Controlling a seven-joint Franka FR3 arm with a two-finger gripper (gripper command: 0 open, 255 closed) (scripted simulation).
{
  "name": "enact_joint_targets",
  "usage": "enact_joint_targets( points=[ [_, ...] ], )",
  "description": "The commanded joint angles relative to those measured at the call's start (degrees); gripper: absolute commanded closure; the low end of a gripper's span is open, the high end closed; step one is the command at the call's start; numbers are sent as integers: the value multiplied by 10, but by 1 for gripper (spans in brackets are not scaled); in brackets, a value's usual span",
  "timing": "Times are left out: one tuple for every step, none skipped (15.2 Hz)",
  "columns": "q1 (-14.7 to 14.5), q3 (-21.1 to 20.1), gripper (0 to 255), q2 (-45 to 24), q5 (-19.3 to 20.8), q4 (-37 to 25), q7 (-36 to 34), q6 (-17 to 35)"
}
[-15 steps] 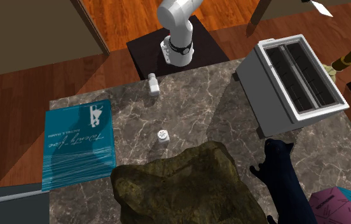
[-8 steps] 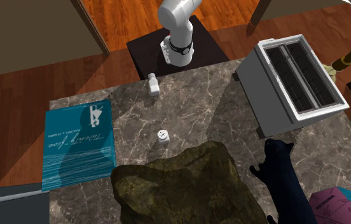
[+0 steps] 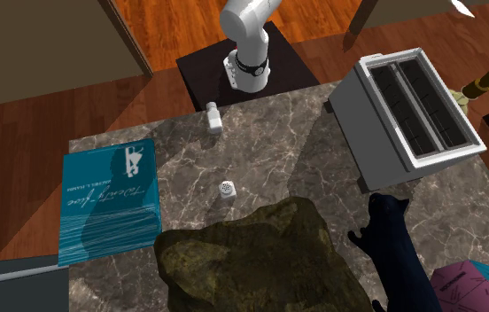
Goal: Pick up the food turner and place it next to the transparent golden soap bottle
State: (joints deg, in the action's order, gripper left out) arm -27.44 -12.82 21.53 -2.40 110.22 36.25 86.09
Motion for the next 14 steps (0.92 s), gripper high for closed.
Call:
enact_joint_targets(
  points=[
    [0,0,255,2,-1,17,0,15],
    [-1,0,255,4,-1,26,0,23],
    [-1,-1,255,5,-1,36,0,31],
    [-1,-1,255,7,-2,45,0,38],
    [-1,-1,255,8,-2,54,0,46],
    [-2,-1,255,10,-3,63,0,54],
    [-2,-2,255,11,-3,72,0,61],
    [-2,-2,255,12,-3,80,0,69],
    [-2,-2,255,13,-4,89,0,76],
    [-3,-2,255,14,-4,97,0,84],
    [-3,-3,255,14,-4,105,0,92],
    [-3,-3,255,15,-5,114,0,99],
    [-3,-3,255,15,-5,122,0,107],
    [-4,-4,255,16,-5,130,0,115]
  ],
)
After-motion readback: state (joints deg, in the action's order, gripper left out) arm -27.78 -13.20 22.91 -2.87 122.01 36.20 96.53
